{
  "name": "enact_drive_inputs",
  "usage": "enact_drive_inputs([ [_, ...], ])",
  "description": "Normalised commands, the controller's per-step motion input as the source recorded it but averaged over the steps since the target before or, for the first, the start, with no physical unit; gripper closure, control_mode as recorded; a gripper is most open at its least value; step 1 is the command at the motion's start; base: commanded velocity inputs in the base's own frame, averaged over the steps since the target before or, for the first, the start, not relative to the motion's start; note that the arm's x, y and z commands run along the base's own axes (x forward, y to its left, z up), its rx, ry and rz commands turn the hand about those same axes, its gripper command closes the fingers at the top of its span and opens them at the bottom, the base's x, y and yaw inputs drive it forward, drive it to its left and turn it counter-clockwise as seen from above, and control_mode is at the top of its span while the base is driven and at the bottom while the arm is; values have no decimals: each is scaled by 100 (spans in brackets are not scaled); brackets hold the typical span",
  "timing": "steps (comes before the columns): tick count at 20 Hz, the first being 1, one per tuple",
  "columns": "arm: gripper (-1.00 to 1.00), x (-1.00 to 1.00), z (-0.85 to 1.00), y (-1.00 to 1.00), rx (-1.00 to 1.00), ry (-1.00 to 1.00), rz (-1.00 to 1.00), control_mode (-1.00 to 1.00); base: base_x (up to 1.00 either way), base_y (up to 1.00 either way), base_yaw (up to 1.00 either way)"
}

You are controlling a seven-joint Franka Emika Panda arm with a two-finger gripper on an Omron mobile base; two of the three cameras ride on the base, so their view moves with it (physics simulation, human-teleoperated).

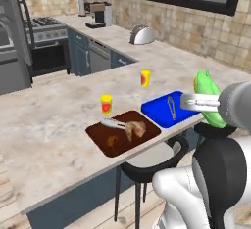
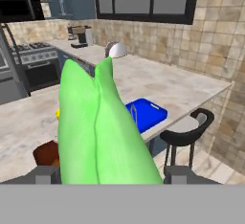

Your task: Gather the corn and avocado from the fridge and place them on a tray on the dining counter. Then gather the chicken drumsticks from the fridge and place them on the other tray.

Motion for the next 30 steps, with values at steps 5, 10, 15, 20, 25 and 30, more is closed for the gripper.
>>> enact_drive_inputs([
  [5, 100, 0, 0, 0, 0, 0, 0, 100, 0, -67, 36],
  [10, 100, 0, 0, 0, 0, 0, 0, 100, 0, -67, 36],
  [15, 100, 0, 0, 0, 0, 0, 0, 100, 0, -68, 35],
  [20, 100, 0, 0, 0, 0, 0, 0, 100, 3, -69, 34],
  [25, 100, 0, 0, 0, 0, 0, 0, 100, 56, -42, 25],
  [30, 100, 0, 0, 0, 0, 0, 0, 100, 65, -22, 16],
])
